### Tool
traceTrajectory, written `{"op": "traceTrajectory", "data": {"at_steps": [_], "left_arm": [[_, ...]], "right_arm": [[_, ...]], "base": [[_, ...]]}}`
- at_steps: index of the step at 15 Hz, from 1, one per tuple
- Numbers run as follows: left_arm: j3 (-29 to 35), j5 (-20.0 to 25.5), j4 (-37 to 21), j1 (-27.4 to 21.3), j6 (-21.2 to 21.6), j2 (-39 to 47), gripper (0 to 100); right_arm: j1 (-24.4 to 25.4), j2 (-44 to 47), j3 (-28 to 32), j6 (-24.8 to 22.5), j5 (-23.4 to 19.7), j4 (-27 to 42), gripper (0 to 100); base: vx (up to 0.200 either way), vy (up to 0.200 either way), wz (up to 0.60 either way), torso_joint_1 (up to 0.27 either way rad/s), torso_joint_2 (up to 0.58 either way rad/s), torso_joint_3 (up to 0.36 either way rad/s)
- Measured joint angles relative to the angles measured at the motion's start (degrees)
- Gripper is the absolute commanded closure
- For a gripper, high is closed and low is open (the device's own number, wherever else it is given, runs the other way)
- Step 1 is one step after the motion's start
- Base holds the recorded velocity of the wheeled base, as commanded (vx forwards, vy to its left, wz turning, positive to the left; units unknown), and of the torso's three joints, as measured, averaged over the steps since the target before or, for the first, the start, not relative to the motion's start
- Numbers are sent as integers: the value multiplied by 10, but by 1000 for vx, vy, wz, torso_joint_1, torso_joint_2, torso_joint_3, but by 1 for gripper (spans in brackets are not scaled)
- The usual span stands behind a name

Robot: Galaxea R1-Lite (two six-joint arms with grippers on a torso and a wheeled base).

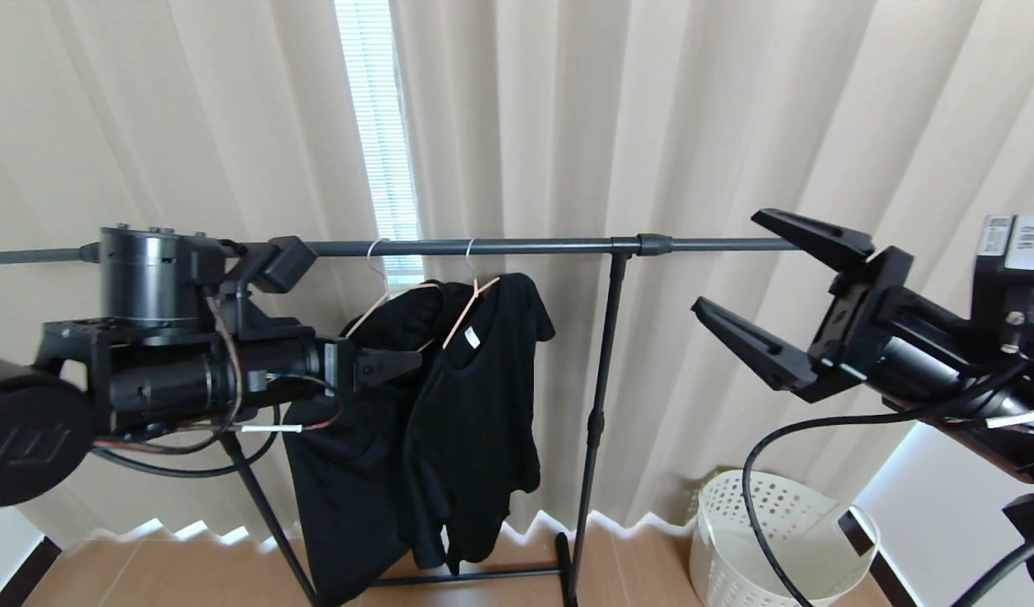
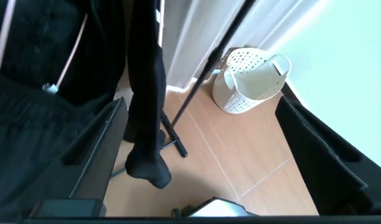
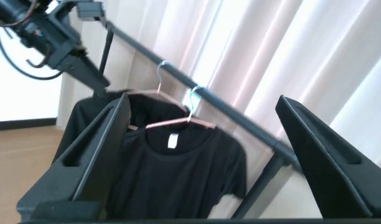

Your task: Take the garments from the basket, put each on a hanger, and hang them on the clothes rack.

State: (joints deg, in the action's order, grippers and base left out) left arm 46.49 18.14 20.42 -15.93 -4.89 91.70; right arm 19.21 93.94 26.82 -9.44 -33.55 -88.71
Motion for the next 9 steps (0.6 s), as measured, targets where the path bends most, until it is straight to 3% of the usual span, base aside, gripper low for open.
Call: {"op": "traceTrajectory", "data": {"at_steps": [3,7,9], "left_arm": [[-148,0,40,0,27,-144,0],[-371,10,62,0,71,-372,0],[-437,15,25,0,75,-471,0]], "right_arm": [[-1,-106,-32,-1,1,27,0],[-9,-320,-141,-4,25,263,0],[-17,-439,-195,-5,65,408,0]], "base": [[0,0,0,0,0,0],[0,0,0,0,0,0],[0,0,0,0,0,0]]}}
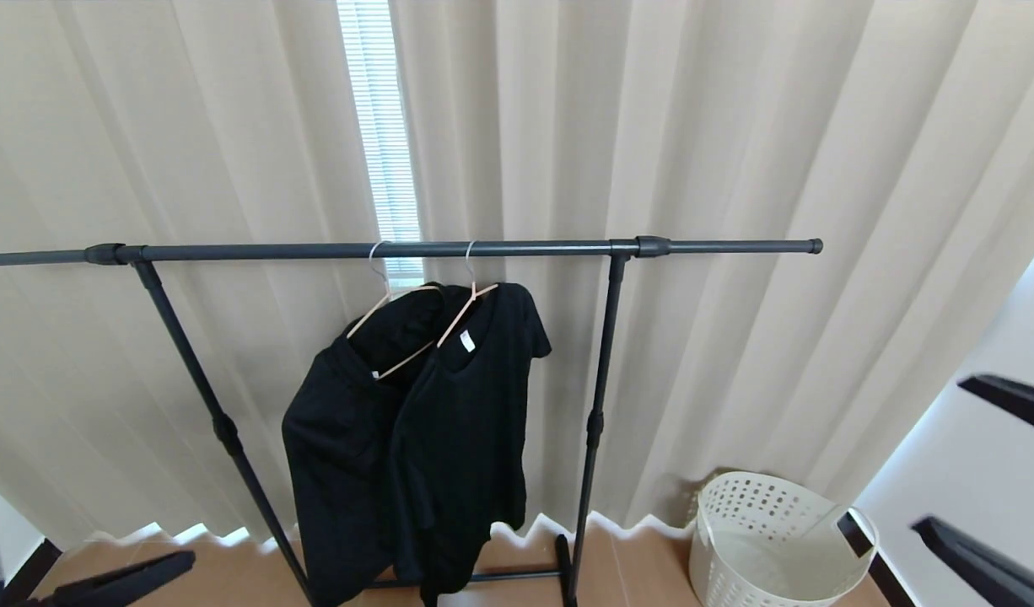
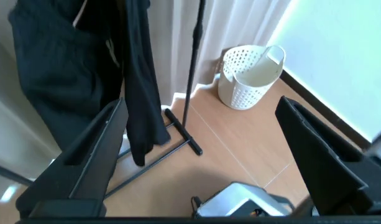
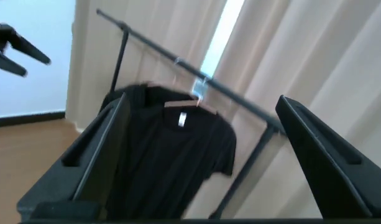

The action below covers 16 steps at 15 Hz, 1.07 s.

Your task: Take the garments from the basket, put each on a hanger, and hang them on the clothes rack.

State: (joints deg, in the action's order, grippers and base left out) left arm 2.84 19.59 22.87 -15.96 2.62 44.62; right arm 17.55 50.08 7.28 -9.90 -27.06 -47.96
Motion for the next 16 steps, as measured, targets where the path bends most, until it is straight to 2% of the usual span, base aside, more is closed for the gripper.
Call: {"op": "traceTrajectory", "data": {"at_steps": [3,4,5,7,9,11,13,16], "left_arm": [[-24,15,-132,-14,-3,-123,0],[-26,19,-158,-21,-8,-152,0],[-27,22,-163,-26,-23,-172,0],[-27,22,-159,-31,-35,-197,0],[-28,17,-156,-28,-32,-207,0],[-28,1,-157,-10,-1,-213,0],[-28,-27,-164,29,48,-229,0],[-28,-73,-188,66,62,-280,0]], "right_arm": [[-6,-183,-44,4,64,222,0],[-8,-234,-52,6,84,287,0],[-12,-284,-59,8,101,350,0],[-49,-374,-67,12,130,444,0],[-82,-416,-71,15,146,459,0],[-116,-437,-72,15,156,459,0],[-152,-464,-72,21,160,458,0],[-169,-492,-73,38,183,457,0]], "base": [[0,0,0,0,0,0],[0,0,0,0,0,0],[0,0,0,0,0,0],[0,0,0,0,0,0],[0,0,0,0,0,0],[0,0,0,0,0,0],[0,0,0,0,0,0],[0,0,0,0,0,0]]}}
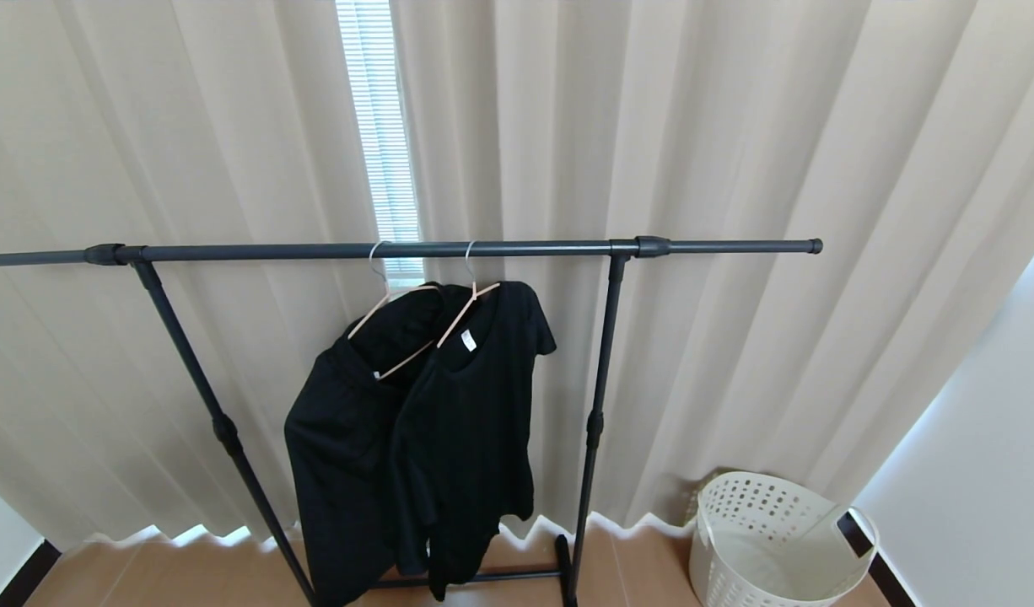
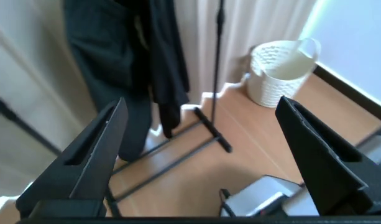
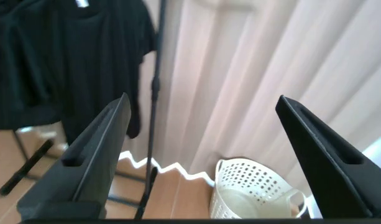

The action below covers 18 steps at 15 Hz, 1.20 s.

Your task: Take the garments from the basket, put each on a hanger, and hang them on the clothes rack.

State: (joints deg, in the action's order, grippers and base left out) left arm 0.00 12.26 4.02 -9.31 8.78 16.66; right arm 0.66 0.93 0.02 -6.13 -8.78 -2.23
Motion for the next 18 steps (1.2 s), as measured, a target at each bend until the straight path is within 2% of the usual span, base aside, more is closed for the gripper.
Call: {"op": "traceTrajectory", "data": {"at_steps": [2,4,6,7,10,11,13,16,18], "left_arm": [[0,-15,-4,25,0,-32,0],[0,-16,-4,67,1,-56,0],[0,-11,-5,85,-2,-81,0],[0,-9,-5,87,-8,-99,0],[0,-32,-2,89,-73,-147,0],[0,-30,-2,89,-78,-155,0],[0,-26,-2,89,-80,-163,0],[0,-64,-7,92,-51,-165,0],[0,-46,-8,90,-49,-166,0]], "right_arm": [[-1,-7,0,1,0,0,0],[-2,-9,0,2,0,-1,0],[-2,-10,0,4,2,-1,0],[-2,-10,0,6,5,-1,0],[-2,-10,0,8,5,-1,0],[-3,-10,0,15,5,-1,0],[-2,-10,0,29,5,-1,0],[-2,-10,0,31,5,-1,0],[-2,-10,0,30,5,-1,0]], "base": [[0,0,0,0,0,0],[0,0,0,0,0,0],[0,0,0,0,0,0],[0,0,0,0,0,0],[0,0,0,0,0,0],[0,0,0,0,0,0],[0,0,0,0,0,0],[0,0,0,0,0,0],[0,0,0,0,0,0]]}}
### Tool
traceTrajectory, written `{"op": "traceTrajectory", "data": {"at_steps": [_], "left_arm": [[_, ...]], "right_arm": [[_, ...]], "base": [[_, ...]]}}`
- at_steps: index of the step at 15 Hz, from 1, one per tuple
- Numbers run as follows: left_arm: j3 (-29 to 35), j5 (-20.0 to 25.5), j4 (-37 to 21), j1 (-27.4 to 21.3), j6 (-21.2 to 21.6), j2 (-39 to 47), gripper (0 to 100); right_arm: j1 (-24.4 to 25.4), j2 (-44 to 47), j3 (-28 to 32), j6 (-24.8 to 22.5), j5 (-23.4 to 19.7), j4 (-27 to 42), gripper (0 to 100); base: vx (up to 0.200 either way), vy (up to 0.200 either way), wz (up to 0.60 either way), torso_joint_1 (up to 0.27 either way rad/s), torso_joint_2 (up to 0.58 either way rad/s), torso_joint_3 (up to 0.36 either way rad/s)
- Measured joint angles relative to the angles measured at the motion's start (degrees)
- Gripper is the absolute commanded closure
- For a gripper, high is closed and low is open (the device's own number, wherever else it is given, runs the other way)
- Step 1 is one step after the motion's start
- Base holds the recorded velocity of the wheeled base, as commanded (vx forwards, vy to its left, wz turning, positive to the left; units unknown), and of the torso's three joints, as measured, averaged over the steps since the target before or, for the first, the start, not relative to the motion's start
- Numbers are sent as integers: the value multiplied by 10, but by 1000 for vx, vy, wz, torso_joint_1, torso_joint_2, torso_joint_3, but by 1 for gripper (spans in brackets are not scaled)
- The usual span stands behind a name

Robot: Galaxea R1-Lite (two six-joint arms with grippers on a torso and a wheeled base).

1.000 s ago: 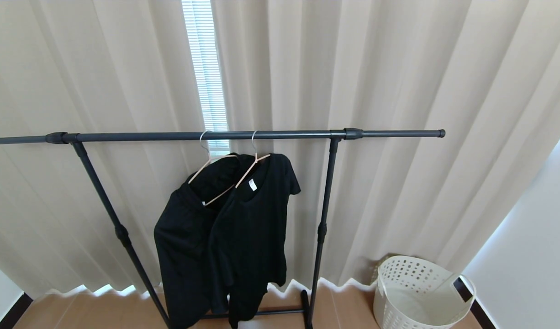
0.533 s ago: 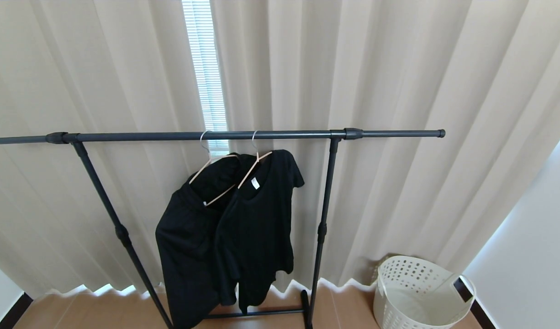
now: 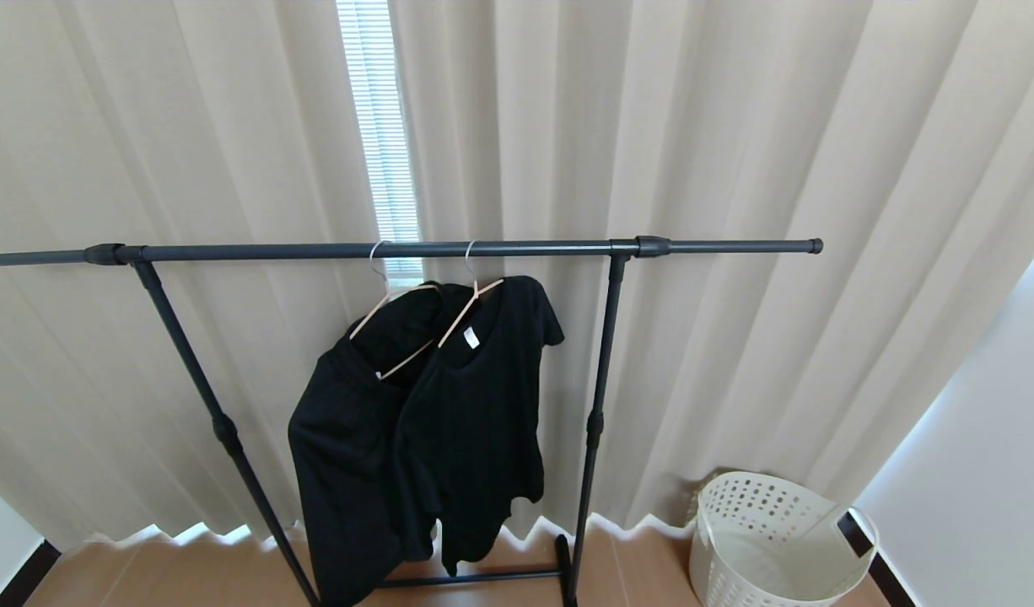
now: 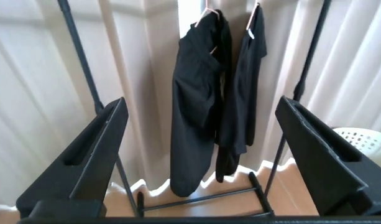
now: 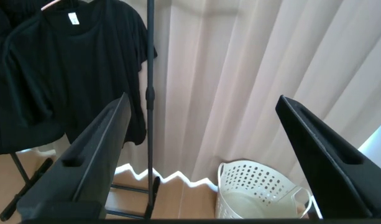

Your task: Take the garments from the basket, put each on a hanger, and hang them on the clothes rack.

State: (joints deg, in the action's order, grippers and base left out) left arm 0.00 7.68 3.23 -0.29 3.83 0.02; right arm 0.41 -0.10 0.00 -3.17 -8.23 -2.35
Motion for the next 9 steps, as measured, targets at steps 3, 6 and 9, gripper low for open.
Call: {"op": "traceTrajectory", "data": {"at_steps": [3,6,9], "left_arm": [[0,14,0,0,-4,0,0],[0,13,1,0,-5,-1,0],[0,13,1,0,-5,-1,0]], "right_arm": [[0,0,0,0,0,0,0],[0,0,0,0,0,0,0],[0,0,0,-9,-2,0,0]], "base": [[0,0,0,0,0,0],[0,0,0,0,0,0],[0,0,0,0,0,0]]}}
